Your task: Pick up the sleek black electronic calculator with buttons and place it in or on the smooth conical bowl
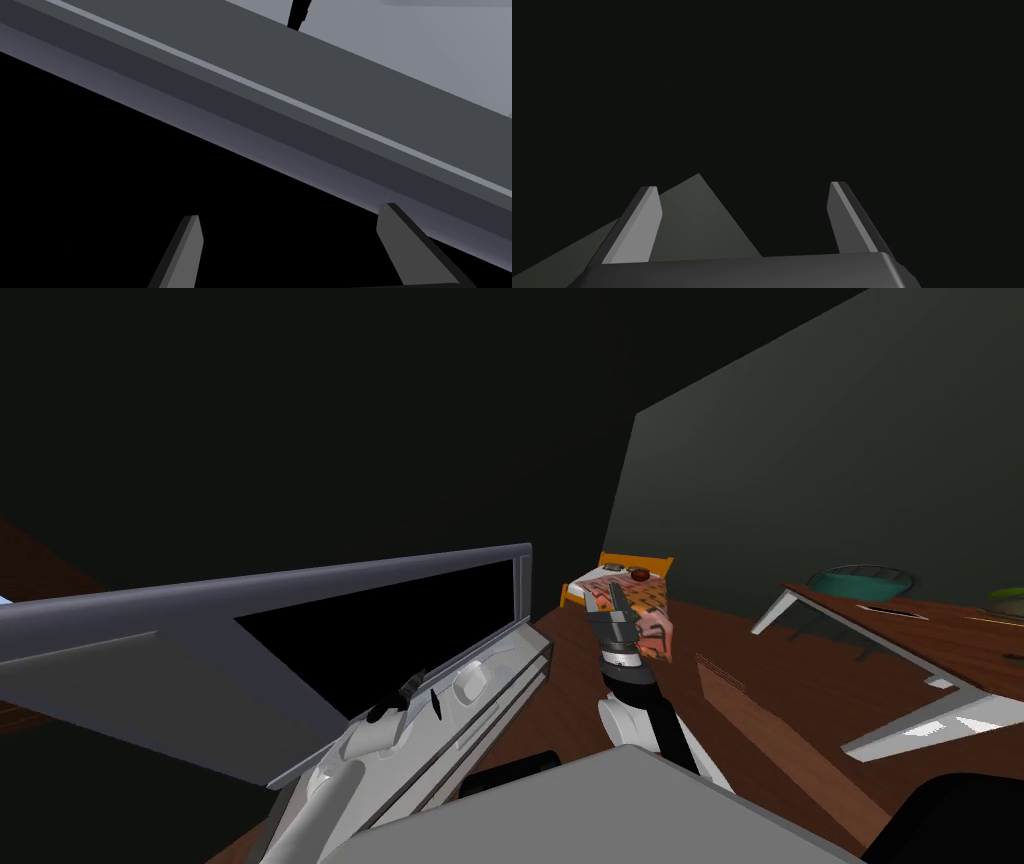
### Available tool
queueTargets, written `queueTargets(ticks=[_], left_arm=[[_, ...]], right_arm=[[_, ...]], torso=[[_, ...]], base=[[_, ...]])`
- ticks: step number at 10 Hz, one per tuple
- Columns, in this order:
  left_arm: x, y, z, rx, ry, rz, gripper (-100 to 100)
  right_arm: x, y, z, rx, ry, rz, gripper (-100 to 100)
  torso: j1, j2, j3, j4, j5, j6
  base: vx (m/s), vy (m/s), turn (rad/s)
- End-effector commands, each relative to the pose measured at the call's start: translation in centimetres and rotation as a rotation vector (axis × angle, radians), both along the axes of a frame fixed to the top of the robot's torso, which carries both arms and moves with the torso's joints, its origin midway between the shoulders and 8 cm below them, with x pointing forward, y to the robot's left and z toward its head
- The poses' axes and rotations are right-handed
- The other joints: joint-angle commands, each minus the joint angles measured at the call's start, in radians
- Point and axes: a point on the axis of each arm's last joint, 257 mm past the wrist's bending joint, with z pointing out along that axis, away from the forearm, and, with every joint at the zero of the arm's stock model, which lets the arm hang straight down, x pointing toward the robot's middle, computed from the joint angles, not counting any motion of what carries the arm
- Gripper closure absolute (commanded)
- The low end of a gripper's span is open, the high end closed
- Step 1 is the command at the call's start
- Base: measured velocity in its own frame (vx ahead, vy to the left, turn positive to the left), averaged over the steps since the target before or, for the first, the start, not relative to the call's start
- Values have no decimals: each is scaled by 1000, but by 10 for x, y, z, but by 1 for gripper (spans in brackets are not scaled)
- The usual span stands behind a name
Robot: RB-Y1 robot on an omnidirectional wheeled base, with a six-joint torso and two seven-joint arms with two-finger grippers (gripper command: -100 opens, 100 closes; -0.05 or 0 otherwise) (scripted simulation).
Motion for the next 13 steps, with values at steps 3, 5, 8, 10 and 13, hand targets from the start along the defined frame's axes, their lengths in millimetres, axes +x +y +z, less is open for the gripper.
queueTargets(ticks=[3, 5, 8, 10, 13], left_arm=[[-17, 19, -20, 12, 93, 24, -100], [-34, 33, -36, 12, 167, 47, -100], [-53, 46, -51, 6, 242, 72, -100], [-64, 52, -58, 1, 280, 85, -100], [-96, 65, -79, -20, 387, 126, -100]], right_arm=[[0, 0, 0, 0, 0, 0, 0], [0, 0, 0, 0, 0, 0, 0], [0, 0, 0, 0, 0, 0, 0], [0, 0, 0, 0, 0, 0, 0], [0, 0, 0, 0, 0, 0, 0]], torso=[[1, -1, -1, 0, 0, 0], [0, -2, -1, 0, 0, 0], [1, -2, -1, 0, 0, 0], [1, -2, -1, 0, 0, -1], [3, -2, -1, 0, 1, 0]], base=[[-25, 21, -203], [-15, 22, -229], [-9, 23, -217], [-11, 26, -149], [-15, 52, -306]])
